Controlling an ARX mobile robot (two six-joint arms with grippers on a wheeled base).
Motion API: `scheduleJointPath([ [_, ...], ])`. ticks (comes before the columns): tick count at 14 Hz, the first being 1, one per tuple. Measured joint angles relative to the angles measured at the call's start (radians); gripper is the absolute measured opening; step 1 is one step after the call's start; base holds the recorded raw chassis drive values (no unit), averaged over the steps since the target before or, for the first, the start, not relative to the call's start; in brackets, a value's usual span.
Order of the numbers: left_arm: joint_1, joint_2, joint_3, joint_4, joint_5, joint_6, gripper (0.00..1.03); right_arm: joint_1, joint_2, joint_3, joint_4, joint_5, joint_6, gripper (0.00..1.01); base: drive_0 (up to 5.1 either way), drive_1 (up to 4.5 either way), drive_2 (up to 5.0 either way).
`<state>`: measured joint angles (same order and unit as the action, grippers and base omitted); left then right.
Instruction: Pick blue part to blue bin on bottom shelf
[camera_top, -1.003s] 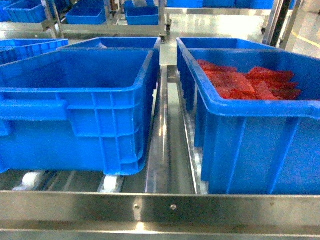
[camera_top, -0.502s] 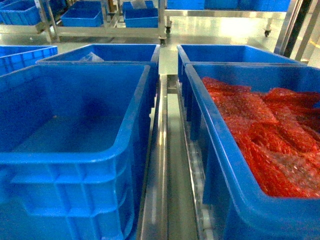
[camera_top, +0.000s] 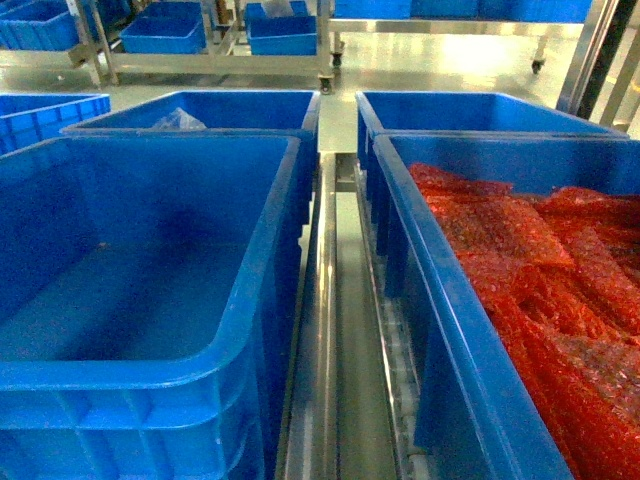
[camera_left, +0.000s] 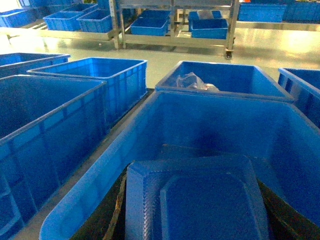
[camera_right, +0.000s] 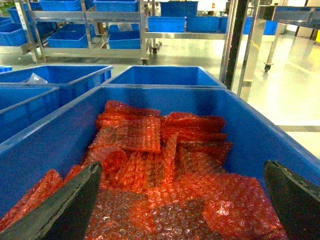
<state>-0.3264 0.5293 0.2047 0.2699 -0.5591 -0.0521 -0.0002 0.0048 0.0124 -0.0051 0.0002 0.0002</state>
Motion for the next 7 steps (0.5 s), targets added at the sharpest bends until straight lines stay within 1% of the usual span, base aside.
scheduleJointPath([
  [7, 0.0, 0.0, 0.0, 0.0, 0.0, 0.0, 0.44, 0.0, 0.0, 0.0, 0.0, 0.0, 0.0, 0.98, 0.0, 0.0, 0.0],
])
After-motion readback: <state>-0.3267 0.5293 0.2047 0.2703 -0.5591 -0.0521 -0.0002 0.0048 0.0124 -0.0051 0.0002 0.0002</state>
